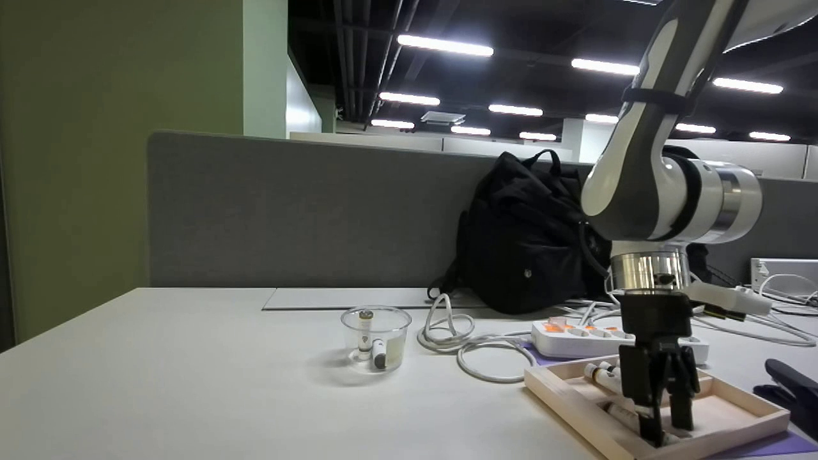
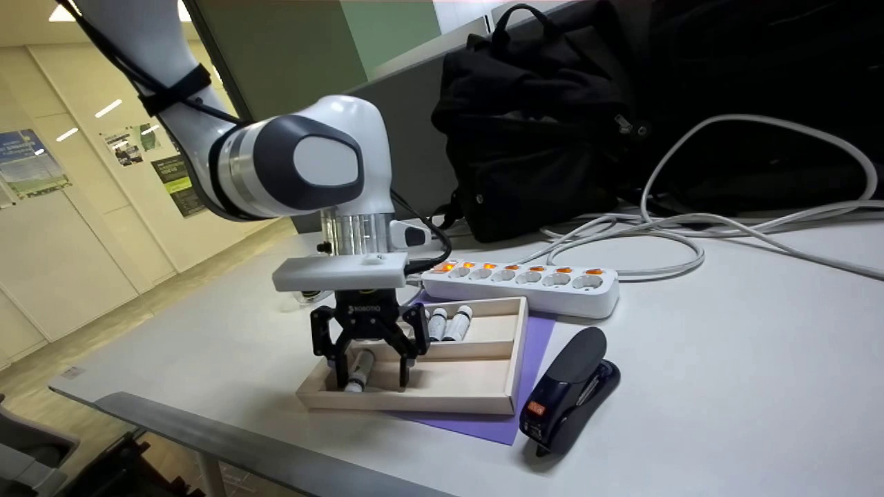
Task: Pick up the small bottle from the tray and put it on the table
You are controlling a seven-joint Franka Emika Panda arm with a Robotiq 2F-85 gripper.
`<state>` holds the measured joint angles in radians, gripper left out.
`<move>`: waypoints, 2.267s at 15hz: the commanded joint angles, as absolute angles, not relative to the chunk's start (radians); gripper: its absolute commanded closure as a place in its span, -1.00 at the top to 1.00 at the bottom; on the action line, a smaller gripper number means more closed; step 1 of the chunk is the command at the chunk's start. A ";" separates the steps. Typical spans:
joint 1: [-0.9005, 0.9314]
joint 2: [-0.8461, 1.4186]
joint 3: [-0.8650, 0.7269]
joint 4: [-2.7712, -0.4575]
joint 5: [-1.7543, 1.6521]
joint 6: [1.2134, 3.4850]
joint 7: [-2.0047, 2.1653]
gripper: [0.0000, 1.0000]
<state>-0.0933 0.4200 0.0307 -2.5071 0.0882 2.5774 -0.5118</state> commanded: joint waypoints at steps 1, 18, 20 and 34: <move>-0.113 0.430 0.047 -2.500 0.048 2.597 -0.482 0.12; -0.068 0.216 0.116 -2.320 0.178 2.206 -0.544 -0.85; -0.036 0.270 0.124 -2.277 0.168 2.227 -0.520 -0.85; 0.030 0.598 0.222 -2.097 0.122 2.331 -0.520 0.35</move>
